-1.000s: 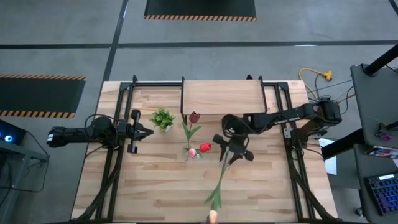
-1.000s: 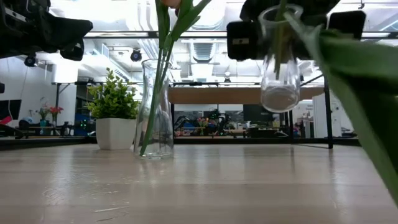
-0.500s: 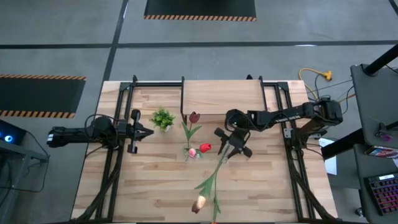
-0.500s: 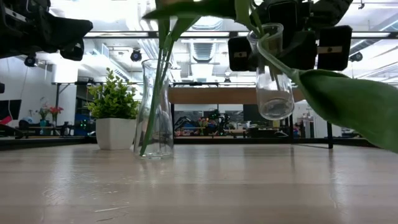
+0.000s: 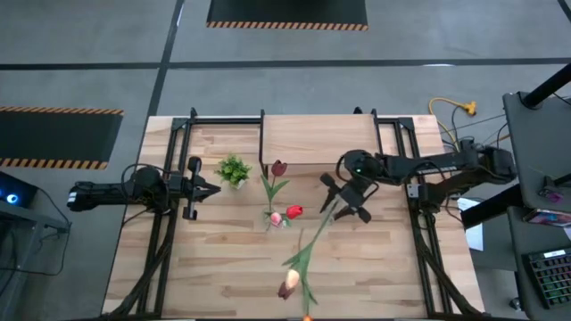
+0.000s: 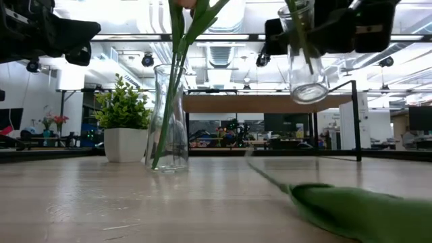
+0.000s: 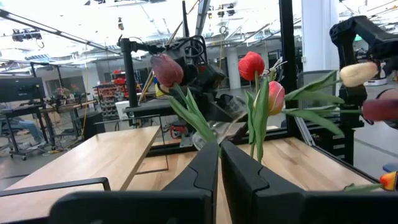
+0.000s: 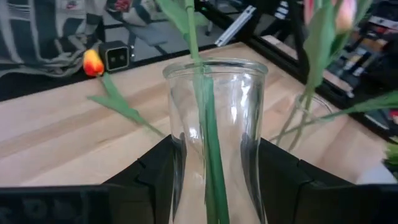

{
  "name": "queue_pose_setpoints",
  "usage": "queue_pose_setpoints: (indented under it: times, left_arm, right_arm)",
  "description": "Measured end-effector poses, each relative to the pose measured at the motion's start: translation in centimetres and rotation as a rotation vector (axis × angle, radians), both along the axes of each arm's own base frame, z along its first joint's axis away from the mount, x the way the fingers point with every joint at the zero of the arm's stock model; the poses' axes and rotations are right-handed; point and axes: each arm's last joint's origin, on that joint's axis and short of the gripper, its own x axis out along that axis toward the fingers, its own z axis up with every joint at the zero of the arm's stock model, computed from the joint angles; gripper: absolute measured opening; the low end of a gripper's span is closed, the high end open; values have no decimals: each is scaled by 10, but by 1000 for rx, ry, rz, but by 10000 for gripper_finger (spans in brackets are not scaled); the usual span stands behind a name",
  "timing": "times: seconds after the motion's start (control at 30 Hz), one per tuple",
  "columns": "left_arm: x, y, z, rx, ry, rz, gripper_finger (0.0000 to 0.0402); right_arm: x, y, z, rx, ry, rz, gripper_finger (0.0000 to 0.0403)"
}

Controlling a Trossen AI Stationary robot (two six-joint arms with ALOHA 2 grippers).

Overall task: Pick and place flowers into a vace then onto a shelf
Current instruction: Adjust the right transparent vase

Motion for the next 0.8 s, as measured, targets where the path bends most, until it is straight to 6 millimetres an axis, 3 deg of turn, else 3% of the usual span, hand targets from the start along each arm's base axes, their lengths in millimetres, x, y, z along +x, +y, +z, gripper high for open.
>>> queue_pose_setpoints:
  times: [0.17,0.43,0.6,0.8]
  left_arm:
    - [0,0,0,0,0,0,3]
    - [0,0,0,0,0,0,3]
    - [0,0,0,0,-1,0,3]
    - [0,0,2,0,-6,0,3]
  right_arm:
    - [-19,2,-2,66,-80,-67,161]
    - [-47,0,-22,265,-279,-344,161]
    - [-58,3,-36,355,-312,-458,161]
    - [-62,16,-47,341,-348,-539,161]
